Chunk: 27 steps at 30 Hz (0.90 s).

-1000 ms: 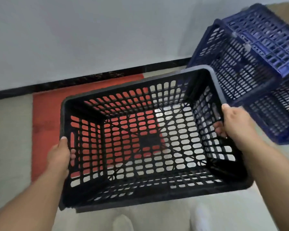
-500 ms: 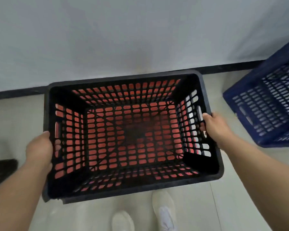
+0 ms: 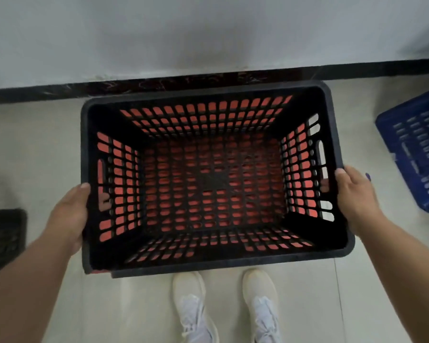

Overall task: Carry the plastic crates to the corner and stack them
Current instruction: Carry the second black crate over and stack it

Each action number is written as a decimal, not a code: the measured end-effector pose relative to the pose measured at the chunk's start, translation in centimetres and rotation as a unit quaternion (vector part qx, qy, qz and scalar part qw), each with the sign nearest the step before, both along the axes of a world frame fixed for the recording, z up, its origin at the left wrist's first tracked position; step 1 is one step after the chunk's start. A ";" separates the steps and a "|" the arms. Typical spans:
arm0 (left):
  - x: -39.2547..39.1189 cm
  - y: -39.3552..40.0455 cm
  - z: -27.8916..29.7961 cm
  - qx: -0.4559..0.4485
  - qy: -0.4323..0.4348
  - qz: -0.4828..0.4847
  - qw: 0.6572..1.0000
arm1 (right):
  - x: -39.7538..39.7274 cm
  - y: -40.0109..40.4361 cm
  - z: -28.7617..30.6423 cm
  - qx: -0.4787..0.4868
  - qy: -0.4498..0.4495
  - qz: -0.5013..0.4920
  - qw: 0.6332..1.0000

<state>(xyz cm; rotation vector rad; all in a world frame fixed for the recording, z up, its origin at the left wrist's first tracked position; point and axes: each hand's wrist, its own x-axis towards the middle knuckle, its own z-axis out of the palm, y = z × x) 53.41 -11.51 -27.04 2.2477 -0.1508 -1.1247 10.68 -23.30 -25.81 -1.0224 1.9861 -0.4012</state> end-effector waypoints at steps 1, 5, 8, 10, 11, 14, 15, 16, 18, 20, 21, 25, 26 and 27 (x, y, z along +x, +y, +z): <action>-0.2 0.0 0.0 -0.004 0.002 0.011 1.000 | 0.0 0.1 -0.2 -0.006 -0.011 -0.019 1.000; -0.1 -0.1 -0.5 -0.008 -0.001 0.018 1.000 | 0.2 -0.4 -0.7 -0.003 -0.037 -0.057 0.998; -0.1 -0.2 -0.4 -0.015 0.006 0.017 1.000 | 0.3 -0.3 -0.5 -0.001 -0.037 -0.064 0.997; -0.3 -0.4 -0.1 -0.017 -0.007 0.029 0.999 | 0.7 -0.2 0.0 -0.005 -0.036 -0.072 0.997; -0.3 -0.5 0.1 -0.019 -0.009 0.040 0.999 | 1.0 -0.3 0.4 -0.006 -0.037 -0.077 0.996; -0.1 -0.7 1.0 -0.032 0.002 0.073 0.997 | 1.6 -1.0 2.0 -0.013 -0.041 -0.078 0.996; 0.1 -0.6 1.4 -0.033 0.006 0.077 0.996 | 1.8 -1.2 2.5 -0.015 -0.039 -0.072 0.996; 0.3 -0.2 2.0 -0.034 0.009 0.083 0.996 | 2.1 -1.5 3.2 -0.017 -0.038 -0.064 0.997; 0.6 0.8 3.4 -0.037 0.016 0.102 0.994 | 2.8 -2.1 4.8 -0.020 -0.039 -0.045 0.998; 0.9 2.2 5.4 -0.044 0.020 0.125 0.991 | 3.8 -2.6 7.0 -0.023 -0.032 -0.019 0.999; 1.0 2.9 6.6 -0.049 0.020 0.137 0.989 | 4.3 -2.8 8.1 -0.027 -0.028 -0.003 0.999; 1.9 6.3 12.3 -0.072 0.014 0.205 0.976 | 7.9 -3.8 13.6 -0.051 -0.019 0.061 0.997; 2.3 7.3 13.9 -0.079 0.014 0.225 0.971 | 8.9 -4.0 15.1 -0.053 -0.020 0.079 0.995; 2.6 8.5 15.6 -0.086 0.013 0.247 0.965 | 10.0 -4.0 16.8 -0.052 -0.021 0.098 0.994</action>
